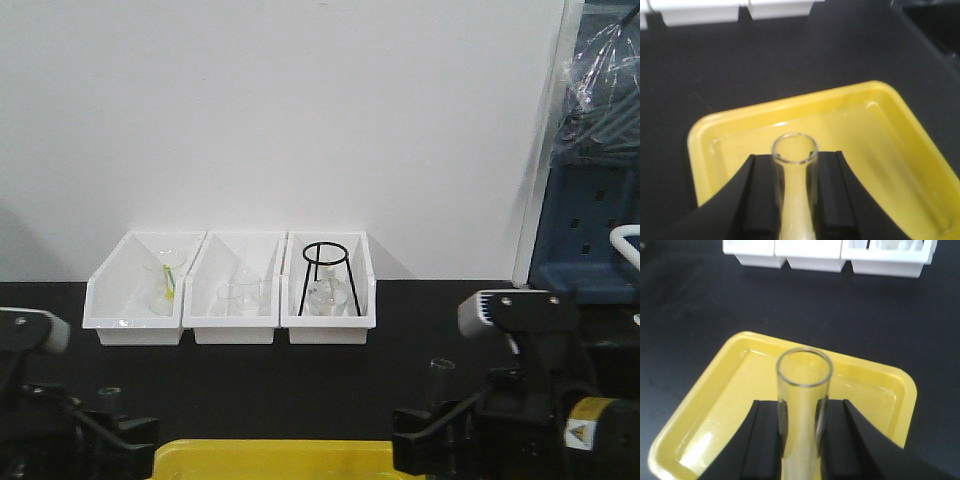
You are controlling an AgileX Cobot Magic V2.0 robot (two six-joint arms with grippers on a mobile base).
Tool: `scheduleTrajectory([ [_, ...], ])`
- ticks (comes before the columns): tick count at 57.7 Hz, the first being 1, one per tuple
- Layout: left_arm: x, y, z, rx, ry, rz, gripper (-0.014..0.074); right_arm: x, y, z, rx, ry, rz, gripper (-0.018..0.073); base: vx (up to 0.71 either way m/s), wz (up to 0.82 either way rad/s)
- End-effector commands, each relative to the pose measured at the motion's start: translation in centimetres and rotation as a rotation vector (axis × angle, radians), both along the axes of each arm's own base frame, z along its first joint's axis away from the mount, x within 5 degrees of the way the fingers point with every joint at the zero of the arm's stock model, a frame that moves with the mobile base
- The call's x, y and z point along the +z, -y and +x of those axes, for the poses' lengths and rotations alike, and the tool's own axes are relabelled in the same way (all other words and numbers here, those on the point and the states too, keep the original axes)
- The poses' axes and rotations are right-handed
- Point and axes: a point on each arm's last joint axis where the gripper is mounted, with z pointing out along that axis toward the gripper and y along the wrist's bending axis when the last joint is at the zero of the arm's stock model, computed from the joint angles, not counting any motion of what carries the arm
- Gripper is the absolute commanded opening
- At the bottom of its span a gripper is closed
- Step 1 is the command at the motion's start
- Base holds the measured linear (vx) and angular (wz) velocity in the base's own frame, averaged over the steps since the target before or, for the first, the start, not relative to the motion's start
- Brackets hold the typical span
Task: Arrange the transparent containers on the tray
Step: 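Lay both tubes flat in the yellow tray and open both grippers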
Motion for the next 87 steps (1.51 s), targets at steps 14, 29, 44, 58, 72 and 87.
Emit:
scheduleTrajectory([
  [14,-4.3,2.5,5.7,0.017,-0.127,-0.036,0.0083,-2.3,-3.1,5.4,-0.037,-0.085,0.027,0.0064,0.00,0.00],
  [29,-8.0,2.9,7.1,0.040,-0.211,0.005,0.0087,-6.6,-4.3,7.4,-0.042,-0.184,-0.039,0.0066,0.00,0.00],
  [44,-10.5,3.1,7.7,0.044,-0.280,0.033,0.0104,-9.8,-4.8,8.5,-0.052,-0.239,-0.077,0.0082,0.00,0.00],
  [58,-11.4,3.1,7.9,0.049,-0.306,0.042,0.0182,-11.3,-5.0,8.9,-0.058,-0.267,-0.092,0.0148,0.00,0.00],
  [72,-11.3,3.0,8.0,0.058,-0.287,0.043,0.0378,-11.3,-5.0,8.8,-0.057,-0.276,-0.095,0.0337,0.00,0.00],
  [87,-11.2,3.1,7.6,0.026,-0.322,0.048,0.0523,-11.1,-4.9,8.4,-0.045,-0.304,-0.107,0.0524,0.00,0.00],
])
